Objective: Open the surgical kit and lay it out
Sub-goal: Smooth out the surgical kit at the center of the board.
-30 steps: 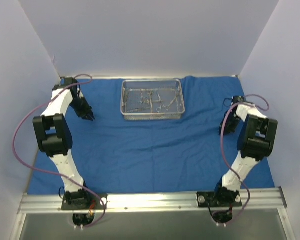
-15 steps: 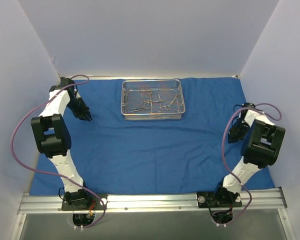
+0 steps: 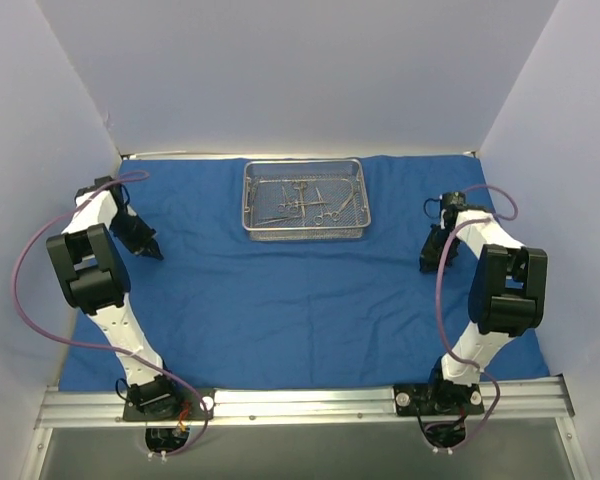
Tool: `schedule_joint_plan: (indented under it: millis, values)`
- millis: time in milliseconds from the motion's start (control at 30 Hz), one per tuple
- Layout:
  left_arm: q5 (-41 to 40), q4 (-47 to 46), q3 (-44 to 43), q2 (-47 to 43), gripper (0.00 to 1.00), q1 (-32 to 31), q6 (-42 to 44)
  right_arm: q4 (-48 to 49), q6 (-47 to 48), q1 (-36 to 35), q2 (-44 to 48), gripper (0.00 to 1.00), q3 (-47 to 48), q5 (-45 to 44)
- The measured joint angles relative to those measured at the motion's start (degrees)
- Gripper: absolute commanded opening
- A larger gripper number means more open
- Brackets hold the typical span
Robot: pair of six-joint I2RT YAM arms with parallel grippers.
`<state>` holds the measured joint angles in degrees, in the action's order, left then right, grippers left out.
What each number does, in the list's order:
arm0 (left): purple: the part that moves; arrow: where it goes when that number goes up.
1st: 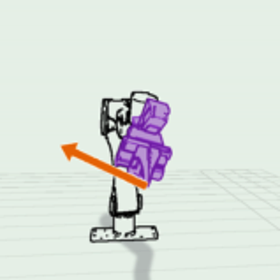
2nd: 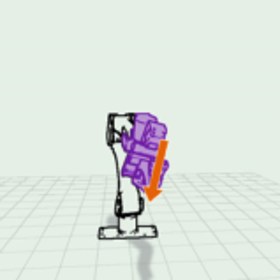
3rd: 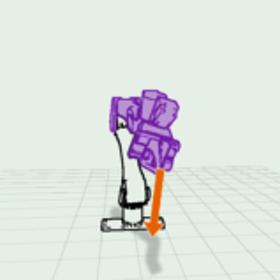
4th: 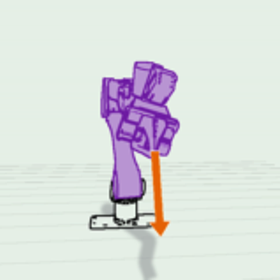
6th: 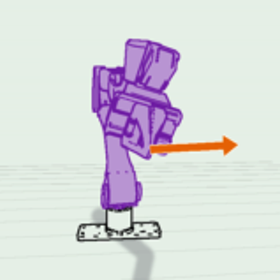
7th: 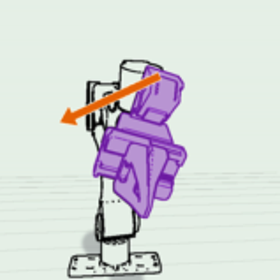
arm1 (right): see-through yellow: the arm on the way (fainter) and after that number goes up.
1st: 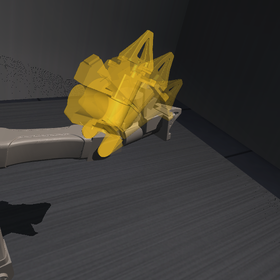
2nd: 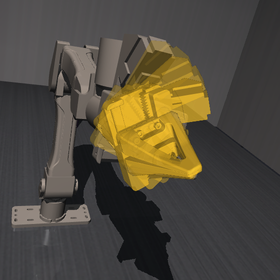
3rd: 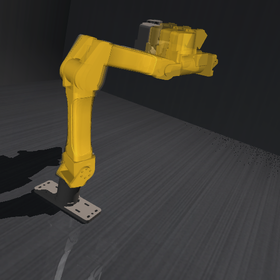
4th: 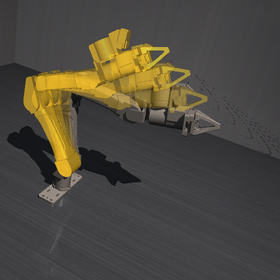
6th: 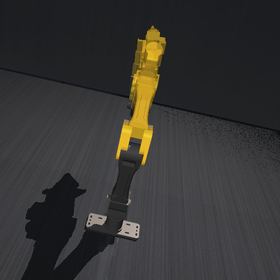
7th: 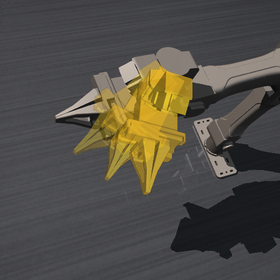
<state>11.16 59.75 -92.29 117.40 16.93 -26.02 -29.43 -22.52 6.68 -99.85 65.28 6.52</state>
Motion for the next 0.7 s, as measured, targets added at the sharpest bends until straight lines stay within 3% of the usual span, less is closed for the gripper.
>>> schedule_joint_plan:
  millis: [167, 500, 700]
  values:
    - [0.15, 1.07, 0.2, 6.34, 0.02, 1.6, 0.07, 0.94, -1.11, 1.29, 0.55, 0.02, -7.5, 1.6]
    - [-0.59, 4.42, -1.29, 7.17, 0.02, 3.17, 1.29, -1.22, -0.81, 0.2, 6.91, 0.05, -11.32, 2.36]
    - [-6.4, 4.02, 1.77, -2.86, 0.27, 3.43, 2.32, -2.75, 0.0, -5.86, 8.72, 0.11, -0.83, 4.33]
